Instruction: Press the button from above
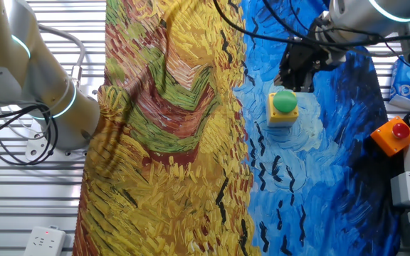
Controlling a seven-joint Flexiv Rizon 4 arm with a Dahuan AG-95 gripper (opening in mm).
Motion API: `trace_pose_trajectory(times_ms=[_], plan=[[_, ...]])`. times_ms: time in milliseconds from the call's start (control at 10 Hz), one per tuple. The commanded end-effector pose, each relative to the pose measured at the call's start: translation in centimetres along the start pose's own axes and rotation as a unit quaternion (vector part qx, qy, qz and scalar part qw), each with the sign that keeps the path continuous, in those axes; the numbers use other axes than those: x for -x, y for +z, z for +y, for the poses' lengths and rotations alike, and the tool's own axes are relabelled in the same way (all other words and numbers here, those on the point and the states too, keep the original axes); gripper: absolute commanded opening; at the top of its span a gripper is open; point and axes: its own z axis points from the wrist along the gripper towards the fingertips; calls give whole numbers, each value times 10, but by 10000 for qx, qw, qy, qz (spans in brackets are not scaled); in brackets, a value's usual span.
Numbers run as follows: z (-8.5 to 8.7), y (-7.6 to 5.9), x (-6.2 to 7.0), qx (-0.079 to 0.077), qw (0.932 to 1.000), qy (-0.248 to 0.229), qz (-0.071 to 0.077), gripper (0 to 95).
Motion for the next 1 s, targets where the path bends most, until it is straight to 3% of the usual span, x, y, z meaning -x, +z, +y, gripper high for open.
trace_pose_trajectory(times_ms=[100, 600, 1000], plan=[[-1, 2, 1, 20, 10000, -32, -14, 0], [-6, 19, 8, 5, 10000, -44, -21, 0], [-7, 42, 17, -51, 10000, 12, -76, 0]])
